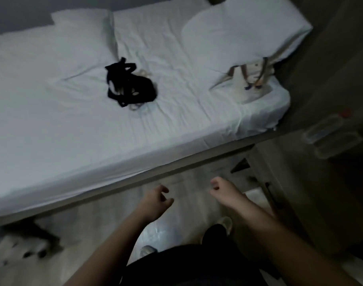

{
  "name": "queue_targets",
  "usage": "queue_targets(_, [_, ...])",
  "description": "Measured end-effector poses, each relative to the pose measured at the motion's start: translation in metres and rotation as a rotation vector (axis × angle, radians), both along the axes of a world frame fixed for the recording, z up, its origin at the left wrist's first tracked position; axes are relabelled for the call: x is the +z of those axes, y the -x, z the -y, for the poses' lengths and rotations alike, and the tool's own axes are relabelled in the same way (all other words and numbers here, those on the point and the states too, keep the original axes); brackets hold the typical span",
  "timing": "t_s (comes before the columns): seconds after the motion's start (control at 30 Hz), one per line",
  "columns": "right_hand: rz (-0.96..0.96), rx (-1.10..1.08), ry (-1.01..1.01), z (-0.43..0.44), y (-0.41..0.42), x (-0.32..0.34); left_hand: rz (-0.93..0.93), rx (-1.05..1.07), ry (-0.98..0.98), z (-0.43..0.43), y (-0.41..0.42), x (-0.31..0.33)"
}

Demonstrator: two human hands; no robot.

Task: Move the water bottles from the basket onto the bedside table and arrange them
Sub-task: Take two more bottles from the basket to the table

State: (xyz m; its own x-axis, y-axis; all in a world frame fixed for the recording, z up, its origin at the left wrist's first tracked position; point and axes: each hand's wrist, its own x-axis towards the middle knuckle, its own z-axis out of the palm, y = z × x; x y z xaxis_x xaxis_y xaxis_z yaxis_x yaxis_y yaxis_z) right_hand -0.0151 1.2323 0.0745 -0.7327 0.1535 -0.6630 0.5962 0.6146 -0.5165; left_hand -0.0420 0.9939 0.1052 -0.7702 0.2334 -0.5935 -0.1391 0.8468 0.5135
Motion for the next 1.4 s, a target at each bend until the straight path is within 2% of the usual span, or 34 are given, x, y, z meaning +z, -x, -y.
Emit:
queue_targets(0.2, [-0.054,0.187,0.037,0.181,0.012,-0.003,-0.03,0.204,0.044,0.179,-0.042,-0.001])
queue_targets(0.43, [-0.022,0.486,0.076,0.334,0.012,0.0,-0.068,0.635,-0.009,0.329,-0.104,0.003])
queue_targets(0.67, [-0.066,0.675,0.035,0.412,0.03,0.002,-0.086,0.983,-0.092,0.391,-0.147,-0.01])
queue_targets(0.87, [-0.06,0.816,0.032,0.478,0.055,-0.005,-0.111,1.154,-0.07,0.441,-0.16,-0.022])
queue_targets(1.17, [-0.043,1.043,0.051,0.63,0.135,-0.013,-0.097,1.359,-0.067,0.545,-0.123,-0.03])
queue_targets(1.4, [-0.029,1.299,0.047,0.748,0.166,0.001,-0.182,1.543,-0.062,0.625,-0.102,-0.023])
